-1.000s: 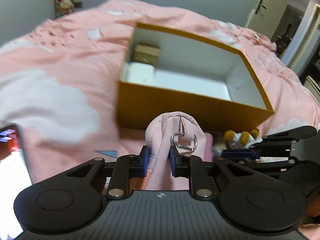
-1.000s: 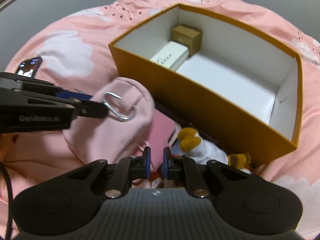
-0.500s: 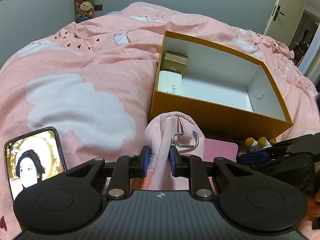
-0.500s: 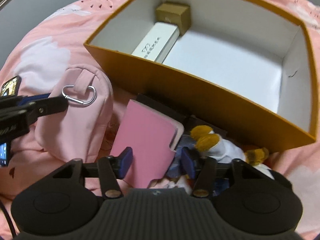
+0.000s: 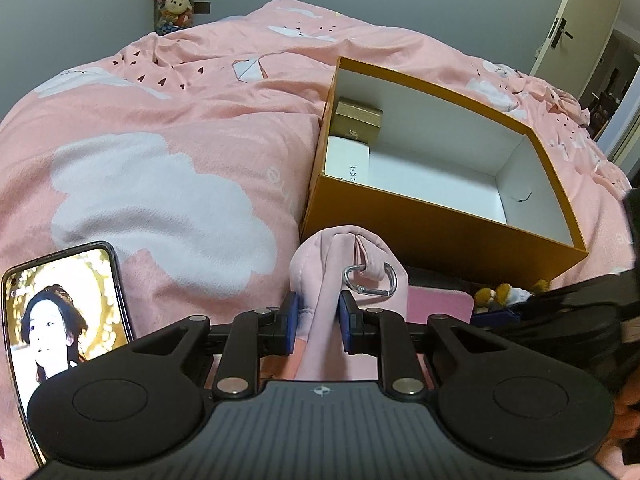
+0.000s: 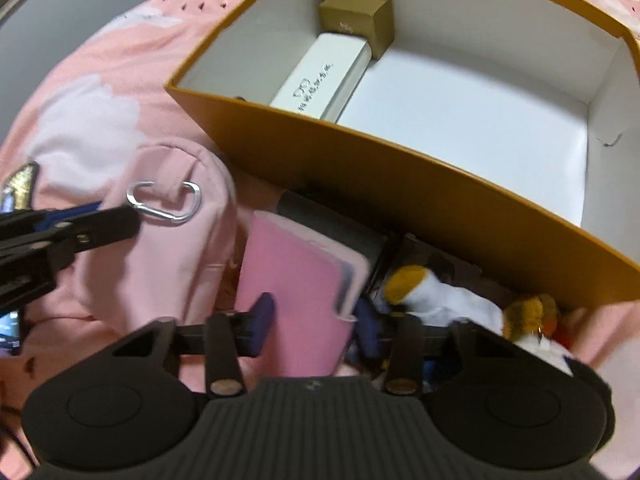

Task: Organize objects
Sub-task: 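Lift the pink pouch with the left gripper while the right gripper grasps the pink card holder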

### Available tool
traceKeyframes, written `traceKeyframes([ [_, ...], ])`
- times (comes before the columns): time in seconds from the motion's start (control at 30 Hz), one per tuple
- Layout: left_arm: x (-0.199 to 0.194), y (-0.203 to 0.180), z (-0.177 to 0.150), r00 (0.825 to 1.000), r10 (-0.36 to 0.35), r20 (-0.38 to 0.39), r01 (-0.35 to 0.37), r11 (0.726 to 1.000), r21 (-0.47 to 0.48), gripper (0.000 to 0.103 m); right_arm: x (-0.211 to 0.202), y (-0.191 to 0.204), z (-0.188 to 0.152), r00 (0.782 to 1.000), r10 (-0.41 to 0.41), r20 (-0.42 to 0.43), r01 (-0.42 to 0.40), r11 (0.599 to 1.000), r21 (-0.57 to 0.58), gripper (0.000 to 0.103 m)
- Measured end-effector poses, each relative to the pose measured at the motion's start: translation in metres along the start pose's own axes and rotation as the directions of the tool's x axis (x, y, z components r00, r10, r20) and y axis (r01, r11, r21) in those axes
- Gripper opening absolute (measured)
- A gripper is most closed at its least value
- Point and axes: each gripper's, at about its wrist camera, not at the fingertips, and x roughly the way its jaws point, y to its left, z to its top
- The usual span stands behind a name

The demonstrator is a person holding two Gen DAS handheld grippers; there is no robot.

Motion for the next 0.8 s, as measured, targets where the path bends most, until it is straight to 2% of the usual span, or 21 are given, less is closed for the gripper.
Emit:
traceKeyframes([
  [0.1,0.001,-0.002,-0.001,1.000,0.017,0.002,-0.017,1.000,0.013,0.023,-0.016,0.002,-0.005,0.997,0.073,0.032,-0.074,0.997,0.015,0.023],
  [0.23,0.001,0.002,-0.001,1.000,0.027,-0.003,-0.027,1.000,0.004,0.023,-0.015,-0.010,-0.003,0.973,0.226,0.044,-0.229,0.970,0.084,0.022],
  [0.4,0.002,0.002,-0.002,1.000,0.031,-0.005,-0.031,1.000,0.004,0.023,-0.007,-0.008,-0.008,0.975,0.216,0.050,-0.221,0.968,0.119,0.021],
  [0.57,-0.007,-0.001,-0.001,1.000,-0.003,0.008,0.003,1.000,0.013,0.023,-0.025,-0.004,-0.007,0.979,0.183,0.088,-0.190,0.978,0.089,0.019],
  [0.8,-0.042,-0.010,0.011,0.989,-0.136,0.063,0.136,0.991,0.003,0.023,-0.072,-0.014,-0.003,0.972,0.172,0.159,-0.186,0.980,0.078,0.019],
])
